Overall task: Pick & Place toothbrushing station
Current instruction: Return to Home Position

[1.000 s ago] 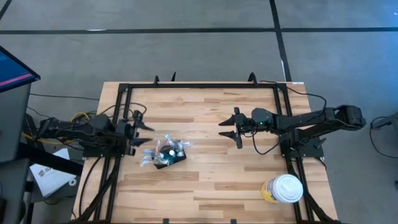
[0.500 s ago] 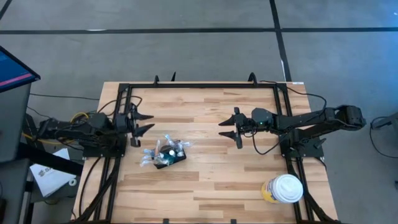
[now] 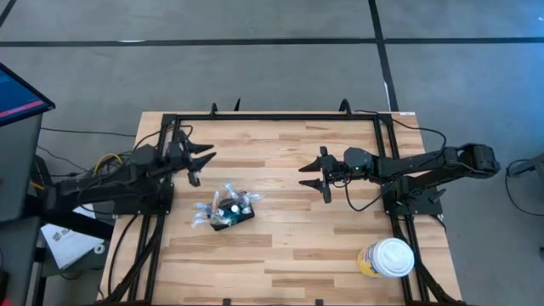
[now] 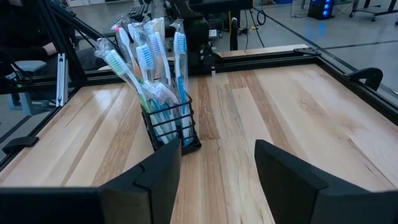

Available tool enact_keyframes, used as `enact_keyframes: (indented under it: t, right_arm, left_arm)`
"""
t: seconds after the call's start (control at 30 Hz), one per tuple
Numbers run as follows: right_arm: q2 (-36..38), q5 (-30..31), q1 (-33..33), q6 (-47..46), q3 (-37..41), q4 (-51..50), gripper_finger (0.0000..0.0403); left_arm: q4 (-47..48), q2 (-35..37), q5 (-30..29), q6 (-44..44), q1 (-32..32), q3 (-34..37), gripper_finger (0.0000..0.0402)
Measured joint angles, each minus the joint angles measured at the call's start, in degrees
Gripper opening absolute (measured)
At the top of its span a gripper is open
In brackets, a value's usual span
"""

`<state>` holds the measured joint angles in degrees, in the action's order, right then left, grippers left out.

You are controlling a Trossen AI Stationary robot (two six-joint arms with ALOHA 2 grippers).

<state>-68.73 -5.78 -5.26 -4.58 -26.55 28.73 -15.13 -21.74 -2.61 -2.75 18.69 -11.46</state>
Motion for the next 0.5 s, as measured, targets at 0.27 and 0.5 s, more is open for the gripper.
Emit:
enact_keyframes:
  t: [0.27, 0.5]
  right_arm:
    - [0.0, 0.0, 0.0, 0.0, 0.0, 0.0, 0.0196]
    - [0.0, 0.0, 0.0, 0.0, 0.0, -0.2, 0.0194]
  left_arm:
    - [0.4, -8.8, 7.0, 3.0, 15.8, 0.0, 0.0104]
    - [-0.7, -9.5, 15.5, 7.7, 21.2, 8.5, 0.0104]
